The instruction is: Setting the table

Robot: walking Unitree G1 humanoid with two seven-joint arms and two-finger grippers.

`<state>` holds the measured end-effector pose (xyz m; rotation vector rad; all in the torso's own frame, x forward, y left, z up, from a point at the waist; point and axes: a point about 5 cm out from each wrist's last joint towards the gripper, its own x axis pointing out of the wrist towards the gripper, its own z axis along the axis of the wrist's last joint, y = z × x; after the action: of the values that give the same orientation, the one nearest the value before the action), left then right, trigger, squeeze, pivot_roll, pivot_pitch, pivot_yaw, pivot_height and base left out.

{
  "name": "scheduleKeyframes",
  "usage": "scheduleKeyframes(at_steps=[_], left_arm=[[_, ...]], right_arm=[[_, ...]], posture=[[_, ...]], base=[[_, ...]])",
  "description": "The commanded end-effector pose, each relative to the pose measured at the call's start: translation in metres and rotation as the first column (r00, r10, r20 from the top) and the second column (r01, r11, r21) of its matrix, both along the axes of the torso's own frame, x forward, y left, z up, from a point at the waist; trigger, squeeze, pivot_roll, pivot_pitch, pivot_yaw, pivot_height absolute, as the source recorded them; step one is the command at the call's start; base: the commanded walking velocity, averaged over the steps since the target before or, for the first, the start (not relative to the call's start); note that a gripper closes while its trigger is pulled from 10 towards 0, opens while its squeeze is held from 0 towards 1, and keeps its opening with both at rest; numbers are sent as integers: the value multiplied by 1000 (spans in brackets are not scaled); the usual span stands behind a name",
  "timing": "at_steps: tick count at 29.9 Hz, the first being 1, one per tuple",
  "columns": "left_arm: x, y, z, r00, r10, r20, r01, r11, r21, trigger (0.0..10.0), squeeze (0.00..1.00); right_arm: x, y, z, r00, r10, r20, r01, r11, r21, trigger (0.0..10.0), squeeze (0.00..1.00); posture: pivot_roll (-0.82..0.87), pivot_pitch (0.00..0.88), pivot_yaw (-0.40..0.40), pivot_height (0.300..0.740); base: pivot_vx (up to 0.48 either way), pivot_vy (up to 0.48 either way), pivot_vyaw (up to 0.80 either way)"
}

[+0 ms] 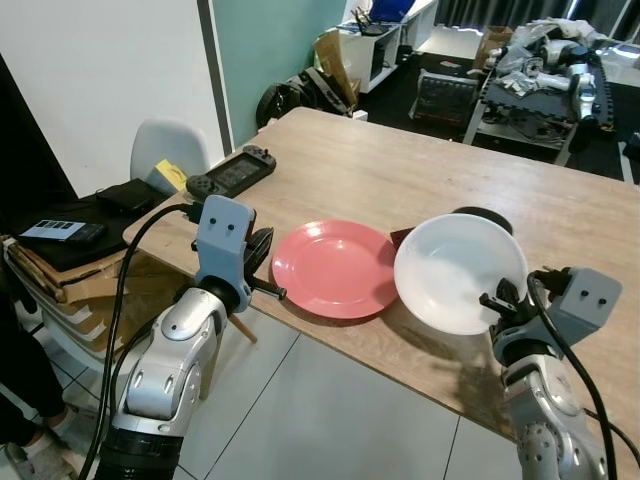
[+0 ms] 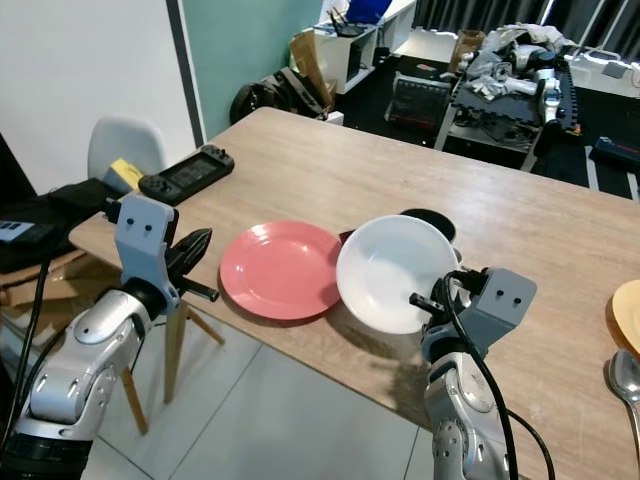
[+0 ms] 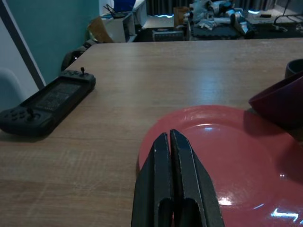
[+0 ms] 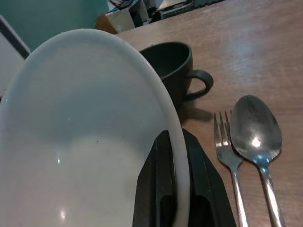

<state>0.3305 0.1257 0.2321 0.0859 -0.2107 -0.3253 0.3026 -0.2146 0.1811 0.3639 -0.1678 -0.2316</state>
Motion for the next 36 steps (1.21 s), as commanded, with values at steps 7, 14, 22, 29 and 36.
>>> scheduleKeyframes(at_steps=[7, 14, 22, 29, 36], left_arm=[[0, -1, -4, 1000, 0, -13, 0, 1000, 10, 10000, 0], [0, -1, -5, 1000, 0, -15, 0, 1000, 10, 10000, 0], [0, -1, -5, 1000, 9, -15, -8, 1000, 16, 10000, 0], [1, -1, -6, 1000, 14, -23, -14, 1000, 3, 10000, 0], [1, -1, -6, 999, 17, -32, -17, 1000, -2, 10000, 0]], right_arm=[[-2, -4, -7, 999, -16, -33, 16, 1000, 6, 10000, 0], [-2, -5, -6, 999, -20, -35, 20, 1000, -1, 10000, 0], [-2, -5, -6, 999, -28, -31, 28, 1000, -2, 10000, 0], [-1, -2, -5, 1000, -15, -25, 15, 1000, -3, 10000, 0], [-2, -3, -5, 1000, -15, -27, 15, 1000, -3, 10000, 0]], posture=[[109, 101, 63, 740], [109, 103, 63, 740], [108, 103, 63, 740], [109, 106, 63, 740], [109, 108, 63, 740]], base=[[0, 0, -800], [0, 0, -800], [0, 0, -420], [0, 0, 0], [0, 0, 0]])
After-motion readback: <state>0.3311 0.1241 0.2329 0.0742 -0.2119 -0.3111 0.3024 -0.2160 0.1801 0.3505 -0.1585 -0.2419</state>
